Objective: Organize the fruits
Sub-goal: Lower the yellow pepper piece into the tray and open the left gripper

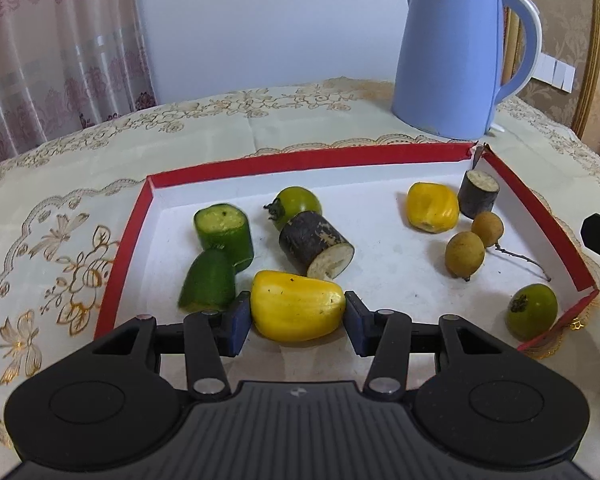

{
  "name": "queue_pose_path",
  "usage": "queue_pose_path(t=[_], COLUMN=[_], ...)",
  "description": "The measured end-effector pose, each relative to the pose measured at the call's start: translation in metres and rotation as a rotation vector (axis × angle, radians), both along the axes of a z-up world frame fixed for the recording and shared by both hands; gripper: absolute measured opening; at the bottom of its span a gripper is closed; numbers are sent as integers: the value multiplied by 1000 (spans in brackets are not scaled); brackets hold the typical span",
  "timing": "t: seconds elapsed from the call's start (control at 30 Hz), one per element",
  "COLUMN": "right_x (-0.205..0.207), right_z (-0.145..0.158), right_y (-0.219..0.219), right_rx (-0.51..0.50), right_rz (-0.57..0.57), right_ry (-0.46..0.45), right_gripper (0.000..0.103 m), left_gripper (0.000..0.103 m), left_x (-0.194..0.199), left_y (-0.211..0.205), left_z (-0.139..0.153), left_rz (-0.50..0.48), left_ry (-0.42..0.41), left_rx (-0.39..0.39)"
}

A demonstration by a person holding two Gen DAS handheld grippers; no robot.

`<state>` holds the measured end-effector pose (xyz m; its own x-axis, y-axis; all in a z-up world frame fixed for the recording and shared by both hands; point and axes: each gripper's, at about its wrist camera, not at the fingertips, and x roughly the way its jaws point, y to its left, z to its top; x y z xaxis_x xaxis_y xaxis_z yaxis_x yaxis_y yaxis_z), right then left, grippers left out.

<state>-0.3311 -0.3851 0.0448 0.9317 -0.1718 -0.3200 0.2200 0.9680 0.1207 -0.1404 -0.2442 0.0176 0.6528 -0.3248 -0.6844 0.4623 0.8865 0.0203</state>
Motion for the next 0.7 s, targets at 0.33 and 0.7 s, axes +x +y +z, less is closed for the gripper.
queue_pose_path(t=[0.33, 0.7], right_x=[3, 6], right_z=[-2, -4], right_y=[-5, -10], right_rx=[36, 61], right_rz=[-5, -10], right_ry=[19, 34], right_gripper=[103, 103], left_gripper=[48, 47], left_x=[13, 8], left_y=[-11, -11], left_z=[-2, -5], left_rz=[4, -6], left_ry=[-39, -73], left_rx=[31, 36])
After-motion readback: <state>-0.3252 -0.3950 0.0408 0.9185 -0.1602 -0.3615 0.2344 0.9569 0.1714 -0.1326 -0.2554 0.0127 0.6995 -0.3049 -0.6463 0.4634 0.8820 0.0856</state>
